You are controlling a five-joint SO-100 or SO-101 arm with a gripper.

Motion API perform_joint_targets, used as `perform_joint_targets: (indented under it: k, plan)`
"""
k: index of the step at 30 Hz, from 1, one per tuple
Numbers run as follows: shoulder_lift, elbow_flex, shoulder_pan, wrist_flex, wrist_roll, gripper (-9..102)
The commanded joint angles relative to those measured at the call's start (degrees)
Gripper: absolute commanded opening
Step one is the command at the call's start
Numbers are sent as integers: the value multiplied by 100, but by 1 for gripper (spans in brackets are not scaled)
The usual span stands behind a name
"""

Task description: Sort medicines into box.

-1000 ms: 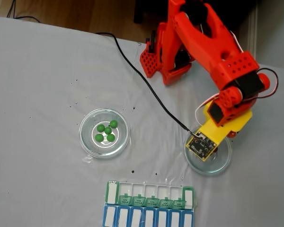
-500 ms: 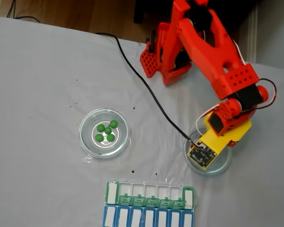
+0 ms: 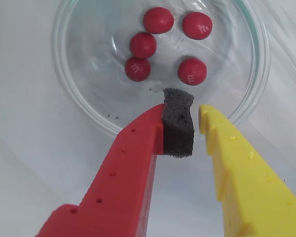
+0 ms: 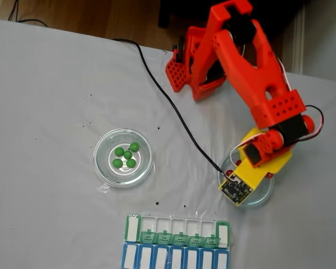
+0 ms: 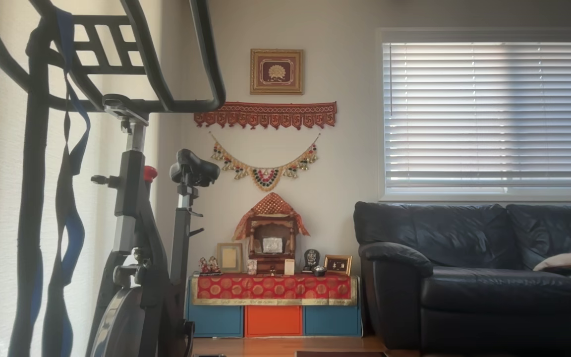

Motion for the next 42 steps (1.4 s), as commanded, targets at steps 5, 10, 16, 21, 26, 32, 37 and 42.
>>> perform_joint_targets:
  k: [5, 10, 16, 21, 26, 32, 37, 42]
  plan:
    - [-53, -615, 9, -70, -35, 18]
    - [-53, -545, -44, -79, -18, 26]
    - [-176, -545, -44, -176, 0, 35]
    - [-290, -510, -62, -343, 53, 36]
    - [-536, -439, -97, -633, 132, 41]
    - [-844, -492, -132, -826, 246, 40]
    - [-1020, -492, -202, -923, 308, 40]
    - [-1143, -422, -220, -1099, 299, 39]
